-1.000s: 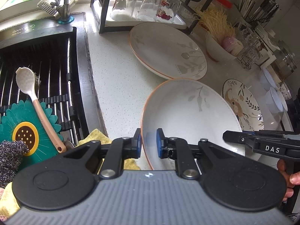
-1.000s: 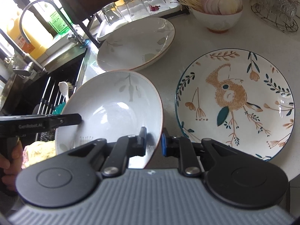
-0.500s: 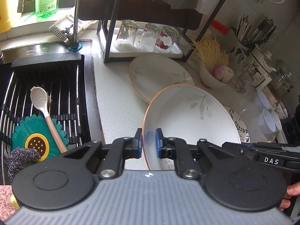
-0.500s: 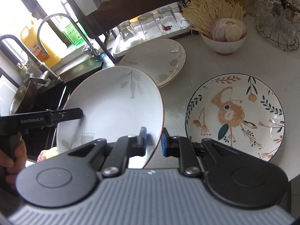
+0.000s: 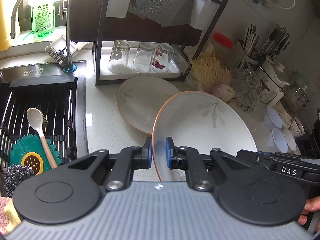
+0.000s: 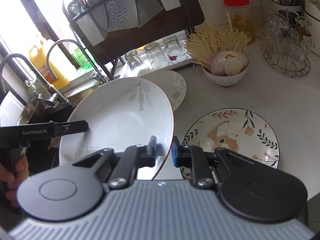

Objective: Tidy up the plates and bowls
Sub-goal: 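Lift the white plate with both grippers and carry it over the floral plate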

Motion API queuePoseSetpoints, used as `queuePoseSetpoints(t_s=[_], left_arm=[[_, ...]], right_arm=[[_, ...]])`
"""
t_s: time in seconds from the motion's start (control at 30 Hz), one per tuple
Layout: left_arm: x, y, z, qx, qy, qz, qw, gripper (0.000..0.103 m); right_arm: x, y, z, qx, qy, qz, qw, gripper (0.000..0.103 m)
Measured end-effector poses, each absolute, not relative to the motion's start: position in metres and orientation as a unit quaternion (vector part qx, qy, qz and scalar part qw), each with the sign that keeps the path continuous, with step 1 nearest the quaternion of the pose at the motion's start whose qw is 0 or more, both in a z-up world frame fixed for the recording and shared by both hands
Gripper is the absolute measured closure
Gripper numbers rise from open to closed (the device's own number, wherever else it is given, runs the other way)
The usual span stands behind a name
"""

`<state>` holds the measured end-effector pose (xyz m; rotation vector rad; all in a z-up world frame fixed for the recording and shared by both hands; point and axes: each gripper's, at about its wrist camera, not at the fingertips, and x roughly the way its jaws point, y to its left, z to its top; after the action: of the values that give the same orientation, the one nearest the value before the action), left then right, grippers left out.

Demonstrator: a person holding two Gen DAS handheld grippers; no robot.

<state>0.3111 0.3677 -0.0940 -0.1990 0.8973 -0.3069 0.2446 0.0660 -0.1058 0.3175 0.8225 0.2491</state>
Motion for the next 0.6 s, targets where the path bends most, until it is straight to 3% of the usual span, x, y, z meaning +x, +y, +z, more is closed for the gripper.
queuePoseSetpoints(t_s=[0.6], left_arm=[[0.325,0.254,-0.112,-0.13,0.447,-0.081,0.881,0.087]], right_arm=[[0.281,-0.035,-0.124,0.13,0.411,0.158,0.888,0.085]])
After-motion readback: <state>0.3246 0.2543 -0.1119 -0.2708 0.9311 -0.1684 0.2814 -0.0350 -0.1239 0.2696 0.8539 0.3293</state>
